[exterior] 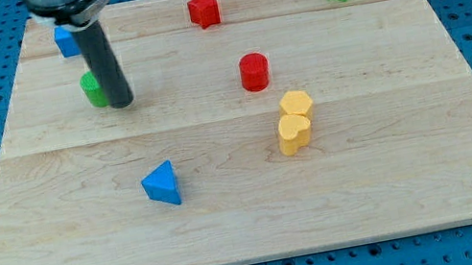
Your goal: Push the green circle towards the left center of the board
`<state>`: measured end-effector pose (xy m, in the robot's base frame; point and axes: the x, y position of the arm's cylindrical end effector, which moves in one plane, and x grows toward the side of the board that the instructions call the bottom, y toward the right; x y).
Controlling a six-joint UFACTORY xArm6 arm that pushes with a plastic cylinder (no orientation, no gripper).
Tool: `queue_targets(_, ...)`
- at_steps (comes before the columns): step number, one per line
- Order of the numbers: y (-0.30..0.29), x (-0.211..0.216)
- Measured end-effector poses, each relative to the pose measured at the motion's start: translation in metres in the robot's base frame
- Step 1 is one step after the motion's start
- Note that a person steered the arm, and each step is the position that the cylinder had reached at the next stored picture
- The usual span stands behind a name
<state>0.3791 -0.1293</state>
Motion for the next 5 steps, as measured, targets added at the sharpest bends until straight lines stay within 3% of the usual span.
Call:
queue_targets(1,-0.001,-0.032)
queue_targets(3,-0.082,-0.005)
queue_targets(5,-0.077,-0.019)
